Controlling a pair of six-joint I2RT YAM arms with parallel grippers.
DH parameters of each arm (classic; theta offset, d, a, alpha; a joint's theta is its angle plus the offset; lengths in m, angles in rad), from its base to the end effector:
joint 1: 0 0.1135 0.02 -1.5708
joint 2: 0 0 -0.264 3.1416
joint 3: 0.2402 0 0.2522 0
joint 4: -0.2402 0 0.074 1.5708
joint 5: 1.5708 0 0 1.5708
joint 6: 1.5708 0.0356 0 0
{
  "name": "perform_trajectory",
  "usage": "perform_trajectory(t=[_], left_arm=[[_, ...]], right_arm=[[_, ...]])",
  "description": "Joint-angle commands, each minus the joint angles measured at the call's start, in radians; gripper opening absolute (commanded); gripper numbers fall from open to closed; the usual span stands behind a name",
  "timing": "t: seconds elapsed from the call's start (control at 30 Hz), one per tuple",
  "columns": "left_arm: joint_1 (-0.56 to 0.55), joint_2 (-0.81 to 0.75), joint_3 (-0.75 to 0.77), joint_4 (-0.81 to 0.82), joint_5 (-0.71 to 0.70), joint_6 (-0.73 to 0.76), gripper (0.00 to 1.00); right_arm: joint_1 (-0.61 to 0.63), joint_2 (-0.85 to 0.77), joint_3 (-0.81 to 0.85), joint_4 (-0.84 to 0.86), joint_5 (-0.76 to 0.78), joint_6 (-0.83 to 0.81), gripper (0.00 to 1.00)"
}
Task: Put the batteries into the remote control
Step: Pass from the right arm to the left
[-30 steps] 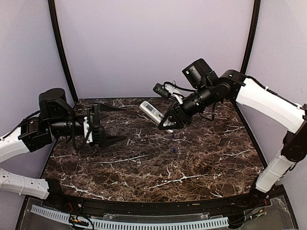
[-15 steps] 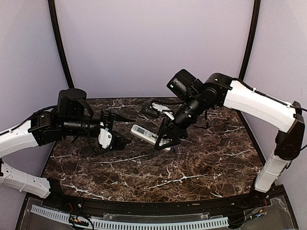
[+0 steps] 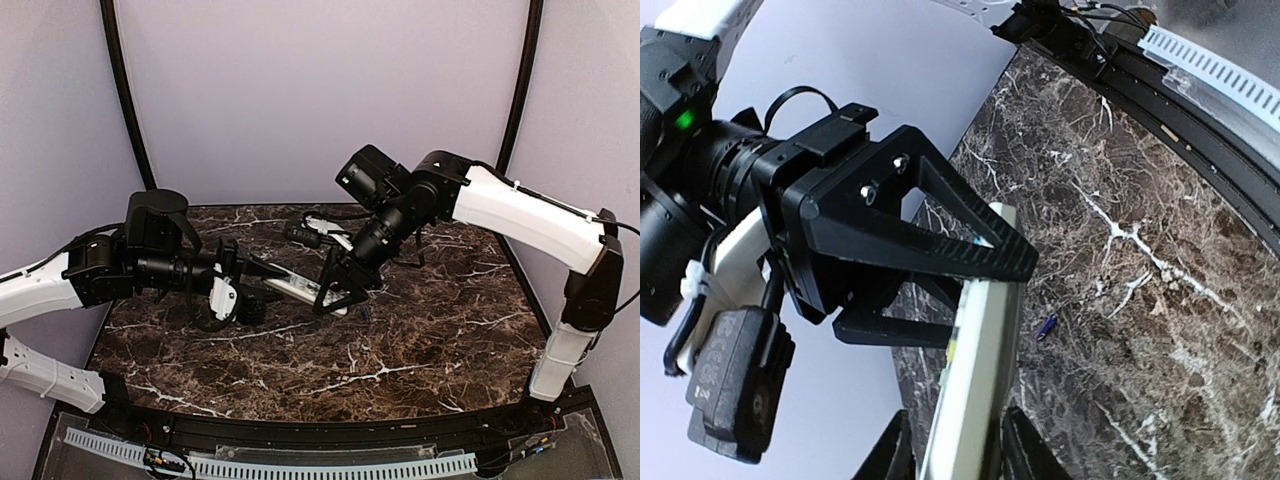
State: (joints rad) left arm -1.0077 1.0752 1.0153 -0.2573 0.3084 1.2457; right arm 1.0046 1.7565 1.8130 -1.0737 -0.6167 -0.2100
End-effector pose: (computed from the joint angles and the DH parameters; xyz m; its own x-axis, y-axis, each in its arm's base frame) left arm 0.1217 -0.2130 0.3573 0.8562 0.3351 -0.3932 0.4643 -0.1654 0.8701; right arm 0.1779 0.3183 0.3590 -0.2688 -0.7399 -0.6168 -0.9280 0.0274 0.3716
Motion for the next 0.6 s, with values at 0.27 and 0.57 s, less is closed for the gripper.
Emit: perform_trajectory(t=[0.27,0.57], left_arm=[[-0.011,-0.032,-0.006,0.05,-0.001,-0.059,0.0],[-0.011,-0.075,-0.061,0.195,-0.143,-0.432,0.0]], right_arm=[[0.009,-0.034,0.026,0.032,0.0,-0.025,0.3],[0.009,-0.235,-0.091,0.283,0.16,-0.002,0.99]])
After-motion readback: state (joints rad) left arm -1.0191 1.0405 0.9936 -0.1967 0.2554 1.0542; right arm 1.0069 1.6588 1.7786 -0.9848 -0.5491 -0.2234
